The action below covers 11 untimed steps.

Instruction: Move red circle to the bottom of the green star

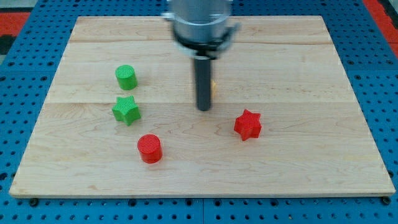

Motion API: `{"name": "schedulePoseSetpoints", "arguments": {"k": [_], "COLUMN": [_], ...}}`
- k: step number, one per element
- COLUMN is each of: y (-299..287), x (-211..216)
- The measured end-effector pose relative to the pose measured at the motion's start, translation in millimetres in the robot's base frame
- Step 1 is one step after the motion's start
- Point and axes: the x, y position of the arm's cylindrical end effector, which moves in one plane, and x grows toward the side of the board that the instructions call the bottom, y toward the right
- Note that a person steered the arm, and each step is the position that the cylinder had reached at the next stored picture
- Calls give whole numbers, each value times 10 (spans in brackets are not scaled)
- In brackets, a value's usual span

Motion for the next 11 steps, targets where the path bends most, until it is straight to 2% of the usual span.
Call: {"name": "schedulePoseSetpoints", "arguments": {"k": [2, 4, 5, 7, 8, 9, 10, 11], "y": [1400, 591, 199, -228, -777, -1361, -1447, -1088], "x": [69, 649, 740, 870, 1037, 906, 905, 803]}}
